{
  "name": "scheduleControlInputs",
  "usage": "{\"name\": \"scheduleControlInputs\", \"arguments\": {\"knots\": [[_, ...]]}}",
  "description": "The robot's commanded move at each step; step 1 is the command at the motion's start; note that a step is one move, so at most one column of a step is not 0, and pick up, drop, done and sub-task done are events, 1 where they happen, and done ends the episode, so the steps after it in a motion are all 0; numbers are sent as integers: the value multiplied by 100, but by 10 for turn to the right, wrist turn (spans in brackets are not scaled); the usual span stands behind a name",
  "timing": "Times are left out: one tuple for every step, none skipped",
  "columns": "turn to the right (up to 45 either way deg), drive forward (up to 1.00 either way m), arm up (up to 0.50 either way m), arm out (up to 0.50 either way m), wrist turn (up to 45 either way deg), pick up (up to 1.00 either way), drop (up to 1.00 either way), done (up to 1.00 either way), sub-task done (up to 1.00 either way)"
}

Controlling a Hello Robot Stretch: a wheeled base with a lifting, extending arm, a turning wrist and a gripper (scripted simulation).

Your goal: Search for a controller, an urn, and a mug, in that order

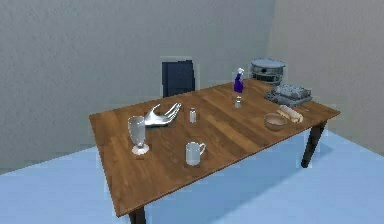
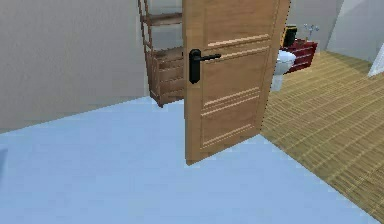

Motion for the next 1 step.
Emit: {"name": "scheduleControlInputs", "arguments": {"knots": [[0,0,0,0,0,0,0,100,0]]}}
